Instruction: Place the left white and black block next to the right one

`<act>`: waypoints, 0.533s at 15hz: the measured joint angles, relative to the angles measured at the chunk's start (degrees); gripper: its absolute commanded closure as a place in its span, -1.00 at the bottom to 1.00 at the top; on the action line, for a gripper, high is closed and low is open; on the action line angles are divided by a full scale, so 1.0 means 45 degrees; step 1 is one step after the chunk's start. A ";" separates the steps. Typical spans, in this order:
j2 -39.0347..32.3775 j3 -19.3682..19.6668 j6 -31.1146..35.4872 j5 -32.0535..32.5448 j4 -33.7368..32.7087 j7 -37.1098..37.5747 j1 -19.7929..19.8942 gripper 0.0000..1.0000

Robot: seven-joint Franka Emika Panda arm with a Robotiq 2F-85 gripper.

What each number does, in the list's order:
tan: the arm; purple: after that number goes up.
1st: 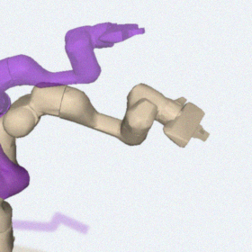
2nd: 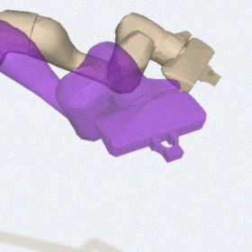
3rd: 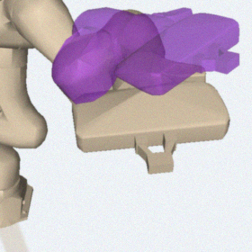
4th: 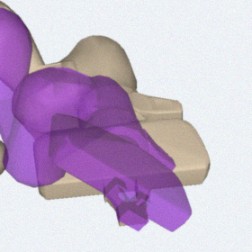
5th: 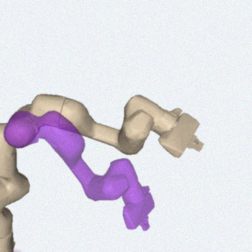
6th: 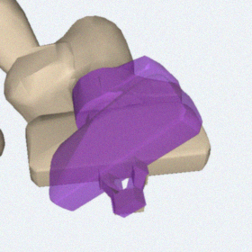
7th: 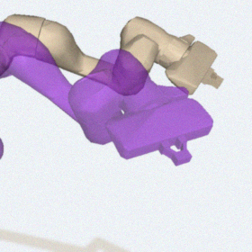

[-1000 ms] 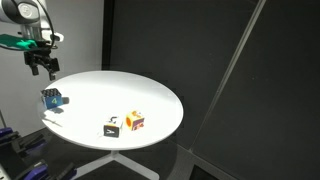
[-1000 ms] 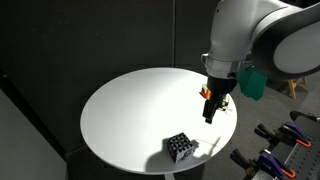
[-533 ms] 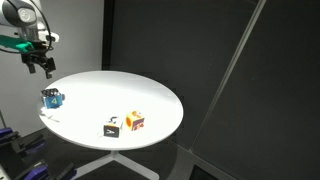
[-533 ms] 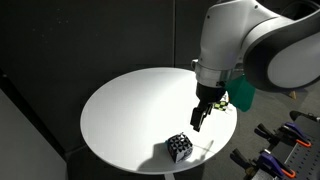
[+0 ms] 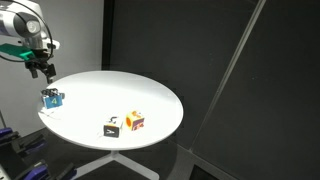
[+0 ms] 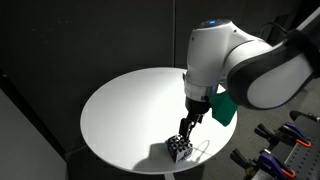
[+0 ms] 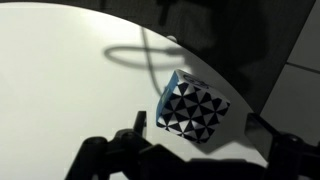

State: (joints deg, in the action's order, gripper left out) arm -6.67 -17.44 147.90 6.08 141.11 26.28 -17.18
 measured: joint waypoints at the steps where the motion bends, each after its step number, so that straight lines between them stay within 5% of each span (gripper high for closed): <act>1: -0.0292 0.0079 0.0006 0.0172 -0.0166 0.0171 -0.0057 -1.00; 8: -0.1896 0.0956 0.0009 0.0586 -0.1135 0.0666 -0.0852 -1.00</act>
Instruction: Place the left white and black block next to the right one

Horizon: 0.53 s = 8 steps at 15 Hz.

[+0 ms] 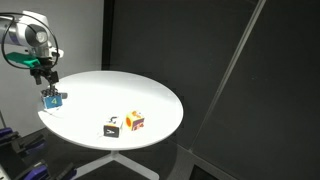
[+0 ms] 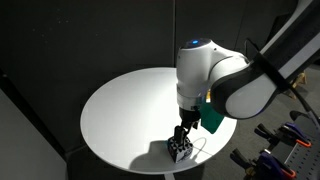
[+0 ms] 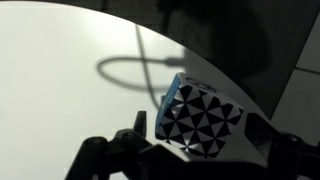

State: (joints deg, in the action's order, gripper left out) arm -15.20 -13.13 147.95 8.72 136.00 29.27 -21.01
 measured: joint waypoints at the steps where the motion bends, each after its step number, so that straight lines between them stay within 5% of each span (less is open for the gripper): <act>1: -0.0162 0.0111 0.0000 0.0007 -0.0095 0.0020 -0.0132 -1.00; 8: -0.1045 0.0771 0.0001 0.0202 -0.0544 0.0210 -0.0917 -1.00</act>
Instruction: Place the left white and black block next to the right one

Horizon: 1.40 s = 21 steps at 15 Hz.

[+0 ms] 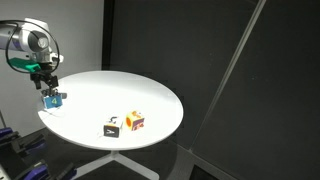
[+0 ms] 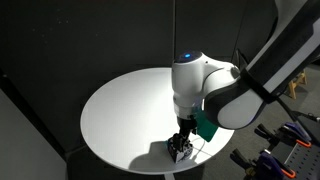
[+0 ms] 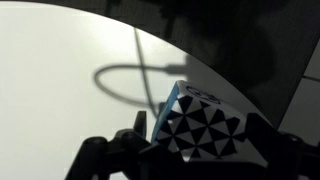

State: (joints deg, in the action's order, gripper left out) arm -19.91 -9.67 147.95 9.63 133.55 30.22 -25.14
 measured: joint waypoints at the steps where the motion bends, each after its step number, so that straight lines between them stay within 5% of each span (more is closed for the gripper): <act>1: -0.0086 0.0078 0.0007 0.0002 -0.0043 0.0002 -0.0081 -1.00; 21: -0.0842 0.0934 0.0108 0.0015 -0.0488 0.0018 -0.0822 -1.00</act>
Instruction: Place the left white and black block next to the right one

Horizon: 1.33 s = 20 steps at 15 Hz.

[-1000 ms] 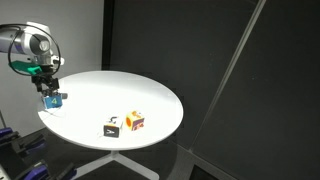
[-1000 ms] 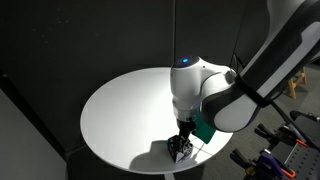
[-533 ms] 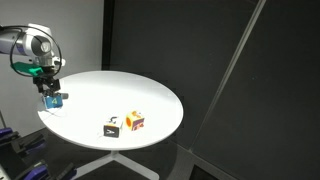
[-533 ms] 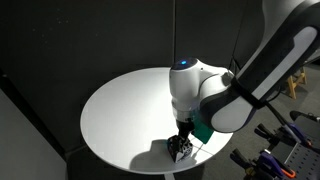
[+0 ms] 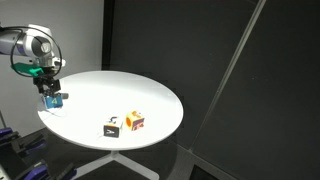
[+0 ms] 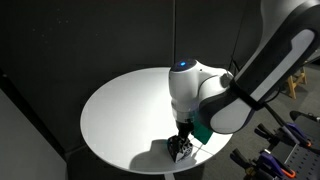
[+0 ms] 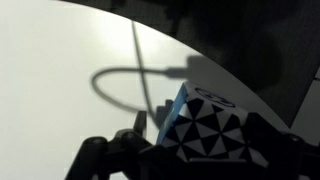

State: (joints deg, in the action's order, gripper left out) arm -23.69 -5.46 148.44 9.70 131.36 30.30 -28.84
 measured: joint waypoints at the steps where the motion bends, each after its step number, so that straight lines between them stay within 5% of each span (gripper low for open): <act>1: -0.0002 0.0010 0.0000 0.0000 -0.0002 0.0000 -0.0011 -0.50; 2: -0.0004 0.0021 0.0000 0.0000 -0.0004 0.0001 -0.0023 -0.48; 11: 0.0193 0.0019 -0.0084 0.0002 -0.0141 0.0001 -0.0085 0.87; 13: 0.0392 0.0005 -0.0261 0.0002 -0.0142 0.0001 -0.0084 1.00; 20: 0.1404 -0.0220 -0.1419 0.0001 -0.0139 0.0001 0.0060 0.92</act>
State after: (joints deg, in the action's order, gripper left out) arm -17.37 -6.45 142.05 9.70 130.73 30.30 -28.57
